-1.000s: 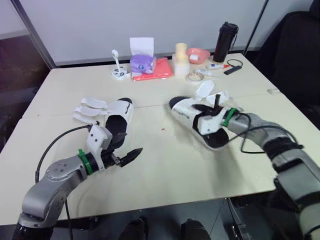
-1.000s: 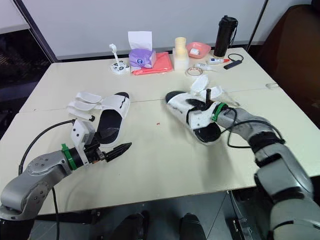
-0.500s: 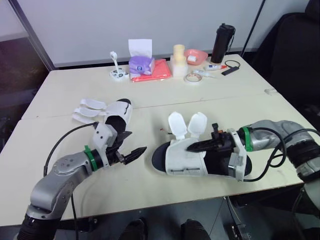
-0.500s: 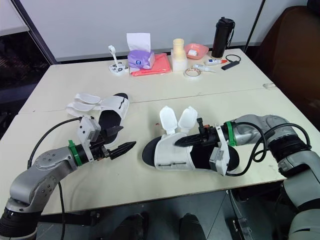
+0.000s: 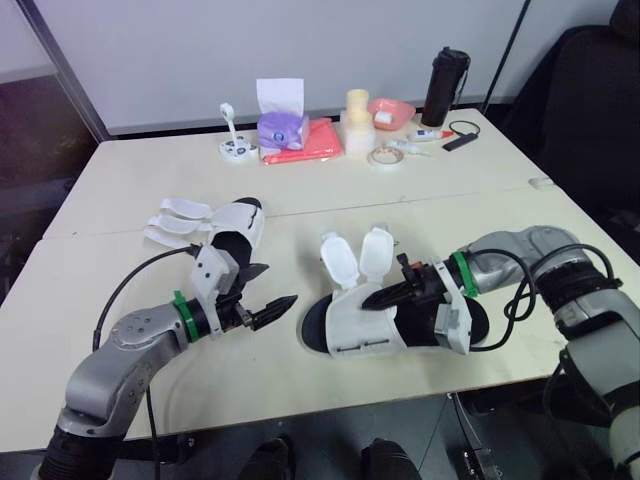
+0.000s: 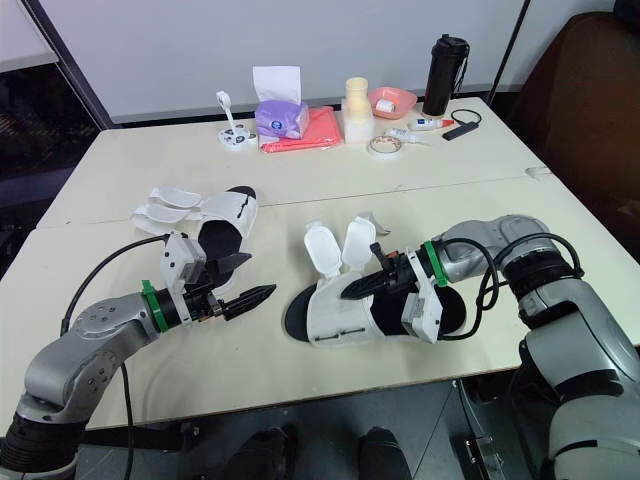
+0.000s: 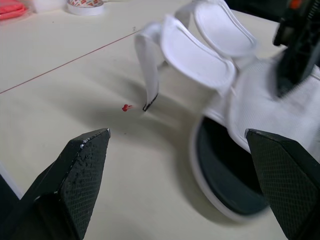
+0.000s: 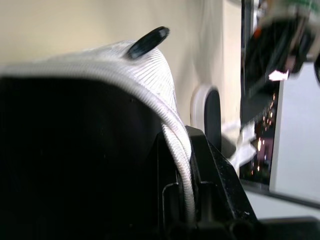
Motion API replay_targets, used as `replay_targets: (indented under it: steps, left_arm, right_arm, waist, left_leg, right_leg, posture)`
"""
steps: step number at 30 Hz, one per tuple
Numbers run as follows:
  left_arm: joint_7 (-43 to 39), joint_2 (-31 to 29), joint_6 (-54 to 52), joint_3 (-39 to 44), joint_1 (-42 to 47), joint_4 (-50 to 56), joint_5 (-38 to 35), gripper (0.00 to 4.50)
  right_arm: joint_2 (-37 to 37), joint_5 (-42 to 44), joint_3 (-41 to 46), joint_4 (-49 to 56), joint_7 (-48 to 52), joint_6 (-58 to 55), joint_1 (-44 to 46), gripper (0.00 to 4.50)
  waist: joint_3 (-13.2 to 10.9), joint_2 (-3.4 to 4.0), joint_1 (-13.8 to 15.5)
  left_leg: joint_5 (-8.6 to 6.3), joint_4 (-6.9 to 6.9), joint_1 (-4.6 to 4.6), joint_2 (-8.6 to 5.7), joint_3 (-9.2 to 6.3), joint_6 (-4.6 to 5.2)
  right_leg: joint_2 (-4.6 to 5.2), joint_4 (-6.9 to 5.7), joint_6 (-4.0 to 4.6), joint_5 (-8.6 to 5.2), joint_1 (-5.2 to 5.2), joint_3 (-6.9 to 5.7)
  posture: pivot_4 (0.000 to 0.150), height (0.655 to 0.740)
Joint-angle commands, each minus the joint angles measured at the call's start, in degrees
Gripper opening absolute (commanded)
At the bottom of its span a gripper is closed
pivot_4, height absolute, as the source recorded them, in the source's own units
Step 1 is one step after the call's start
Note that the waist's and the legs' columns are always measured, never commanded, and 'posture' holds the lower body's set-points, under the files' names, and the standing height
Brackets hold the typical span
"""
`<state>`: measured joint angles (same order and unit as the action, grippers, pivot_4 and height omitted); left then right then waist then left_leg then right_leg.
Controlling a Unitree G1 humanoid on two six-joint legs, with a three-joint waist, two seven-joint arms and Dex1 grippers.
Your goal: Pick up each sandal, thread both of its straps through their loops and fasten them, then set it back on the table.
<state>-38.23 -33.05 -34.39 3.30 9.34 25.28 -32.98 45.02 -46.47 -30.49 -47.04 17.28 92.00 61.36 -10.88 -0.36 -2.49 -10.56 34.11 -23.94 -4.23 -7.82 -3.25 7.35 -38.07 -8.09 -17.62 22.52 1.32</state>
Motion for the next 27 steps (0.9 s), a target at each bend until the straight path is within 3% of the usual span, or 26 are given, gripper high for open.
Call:
replay_targets:
  steps: [1, 9, 16, 25, 27]
  left_arm:
    - [0.56, 0.25, 1.11, 0.56, -0.12, 2.14, 0.33, 4.5]
    - [1.23, 0.3, 1.04, 0.53, -0.38, 2.75, 0.12, 4.5]
    - [1.1, 0.12, 0.86, 0.51, -0.45, 3.02, -0.08, 4.5]
    - [1.16, 0.27, 1.08, 0.39, -0.78, 3.2, 0.02, 4.5]
    - [1.04, 0.21, 0.99, 0.37, -0.51, 2.95, -0.03, 4.5]
  right_arm:
    - [-0.62, -3.8, 2.65, -2.39, -3.98, 0.32, 2.77, 0.05]
    - [-1.26, -16.0, 0.56, -5.54, -17.46, -7.13, 6.83, 0.05]
    - [-0.96, -26.63, -6.73, -7.42, -33.37, -13.15, 9.6, 0.05]
    - [-1.5, -32.88, -15.96, -10.37, -47.75, -18.14, 10.29, 0.05]
    - [-1.54, -32.85, -17.11, -11.13, -48.97, -18.41, 10.57, 0.7]
  waist:
    - [0.0, 0.0, -0.02]
    - [0.0, 0.0, -0.14]
    - [0.0, 0.0, -0.1]
    - [0.0, 0.0, -0.23]
    - [0.0, 0.0, -0.22]
  left_leg:
    - [0.0, 0.0, 0.0, 0.0, 0.0, 0.0]
    - [0.02, 0.0, 0.0, 0.0, 0.01, -0.03]
    - [0.1, -0.03, 0.0, 0.0, 0.04, -0.18]
    - [0.14, -0.07, 0.01, 0.0, 0.08, -0.25]
    - [0.14, -0.07, 0.01, 0.01, 0.08, -0.24]
  right_leg:
    - [0.0, 0.0, 0.0, 0.0, 0.0, 0.0]
    - [-0.01, -0.03, 0.01, 0.0, 0.03, 0.04]
    - [-0.02, -0.04, 0.01, 0.0, 0.07, 0.09]
    - [-0.03, -0.07, 0.02, 0.0, 0.11, 0.13]
    - [-0.03, -0.07, 0.02, 0.0, 0.11, 0.14]
  posture:
    - [0.15, 0.74]
    - [0.15, 0.74]
    - [0.15, 0.74]
    - [0.15, 0.74]
    - [0.15, 0.74]
